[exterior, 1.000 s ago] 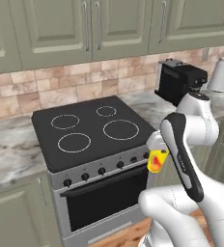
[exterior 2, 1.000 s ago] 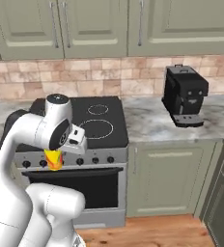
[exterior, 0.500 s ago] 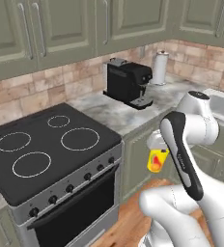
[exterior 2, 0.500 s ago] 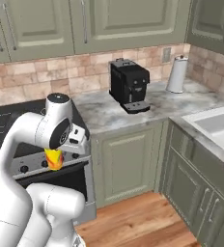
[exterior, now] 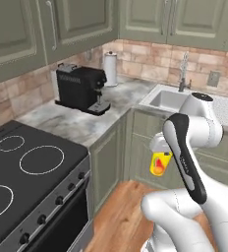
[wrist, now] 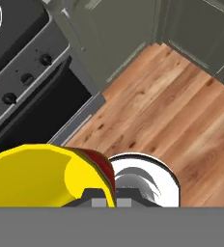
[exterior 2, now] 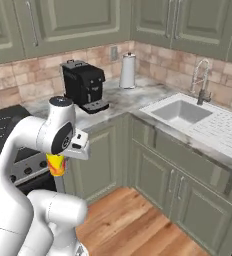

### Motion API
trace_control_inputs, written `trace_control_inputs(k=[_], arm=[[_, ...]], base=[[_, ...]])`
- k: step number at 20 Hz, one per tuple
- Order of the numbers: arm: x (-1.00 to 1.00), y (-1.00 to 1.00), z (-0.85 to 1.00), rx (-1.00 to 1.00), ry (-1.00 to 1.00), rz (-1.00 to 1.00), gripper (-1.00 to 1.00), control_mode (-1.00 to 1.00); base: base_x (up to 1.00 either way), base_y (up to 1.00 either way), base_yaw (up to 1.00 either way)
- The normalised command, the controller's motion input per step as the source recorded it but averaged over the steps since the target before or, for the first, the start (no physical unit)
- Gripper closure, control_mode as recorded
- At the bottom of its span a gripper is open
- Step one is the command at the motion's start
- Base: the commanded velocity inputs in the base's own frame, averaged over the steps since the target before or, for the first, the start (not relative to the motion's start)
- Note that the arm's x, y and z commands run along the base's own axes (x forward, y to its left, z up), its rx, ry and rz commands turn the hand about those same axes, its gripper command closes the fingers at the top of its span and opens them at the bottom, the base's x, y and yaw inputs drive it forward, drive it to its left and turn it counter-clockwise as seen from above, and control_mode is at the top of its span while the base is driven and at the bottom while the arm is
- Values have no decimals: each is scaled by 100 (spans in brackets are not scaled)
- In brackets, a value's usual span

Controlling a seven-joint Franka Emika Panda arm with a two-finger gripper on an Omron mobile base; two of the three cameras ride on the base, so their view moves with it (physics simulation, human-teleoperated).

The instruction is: Pick the cup and bowl from the counter and place them on the counter next to the sink.

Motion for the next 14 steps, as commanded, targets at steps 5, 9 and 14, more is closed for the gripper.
trace_control_inputs(k=[5, 9, 14], arm=[[0, 0, 0, 0, 0, 0, 100, 100], [0, 0, 0, 0, 0, 0, 100, 100], [0, 0, 0, 0, 0, 0, 100, 100]], base=[[2, -20, -52], [17, -44, -49], [43, -69, -28]])
